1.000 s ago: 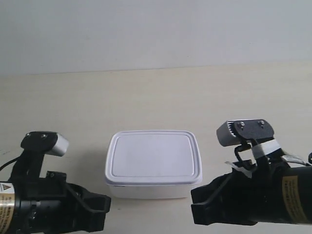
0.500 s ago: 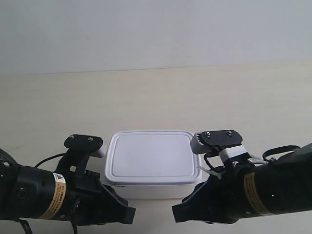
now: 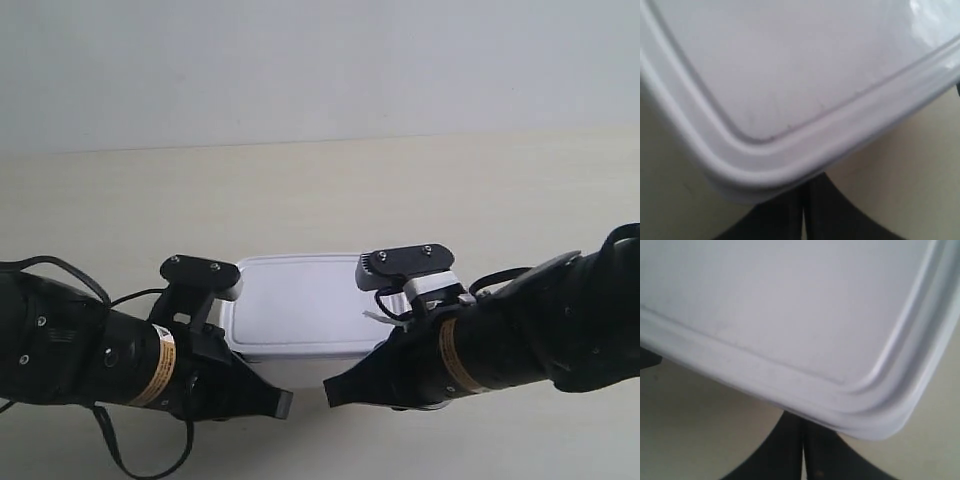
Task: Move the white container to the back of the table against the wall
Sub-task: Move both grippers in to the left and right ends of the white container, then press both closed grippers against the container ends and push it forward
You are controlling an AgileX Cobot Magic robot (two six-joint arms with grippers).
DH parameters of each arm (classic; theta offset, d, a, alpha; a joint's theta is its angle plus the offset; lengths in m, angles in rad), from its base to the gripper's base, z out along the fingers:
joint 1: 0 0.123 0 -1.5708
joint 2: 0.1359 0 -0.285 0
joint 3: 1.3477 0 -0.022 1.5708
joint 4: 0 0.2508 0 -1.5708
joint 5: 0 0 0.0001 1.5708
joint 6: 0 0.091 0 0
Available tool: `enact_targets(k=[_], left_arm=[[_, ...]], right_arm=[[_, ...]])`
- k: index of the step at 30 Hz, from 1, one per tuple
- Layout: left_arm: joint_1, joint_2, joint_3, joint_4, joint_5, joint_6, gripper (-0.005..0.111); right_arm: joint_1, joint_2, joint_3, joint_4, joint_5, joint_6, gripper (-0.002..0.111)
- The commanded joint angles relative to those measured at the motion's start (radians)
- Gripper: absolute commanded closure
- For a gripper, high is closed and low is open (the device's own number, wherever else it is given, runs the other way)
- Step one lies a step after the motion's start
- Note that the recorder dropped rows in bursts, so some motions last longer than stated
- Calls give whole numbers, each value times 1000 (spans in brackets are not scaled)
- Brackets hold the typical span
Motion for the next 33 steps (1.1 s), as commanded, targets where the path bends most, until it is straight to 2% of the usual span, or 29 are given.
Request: enact_targets(k=[1, 8, 18, 24, 28, 33], left_arm=[[44, 30, -32, 1, 17, 4, 107], [83, 47, -77, 1, -1, 11, 107], [83, 111, -171, 1, 2, 16, 107], [83, 155, -244, 4, 13, 35, 107], [85, 184, -281, 48, 27, 38, 107], [85, 218, -341, 197, 34, 38, 107]], right_arm=[[4, 39, -45, -10, 17, -2, 108], [4, 83, -95, -10, 44, -2, 108], [4, 136, -175, -12, 82, -14, 108], [4, 164, -228, -12, 189, -76, 108], [4, 189, -256, -8, 234, -165, 108], [4, 216, -303, -8, 312, -305, 108]])
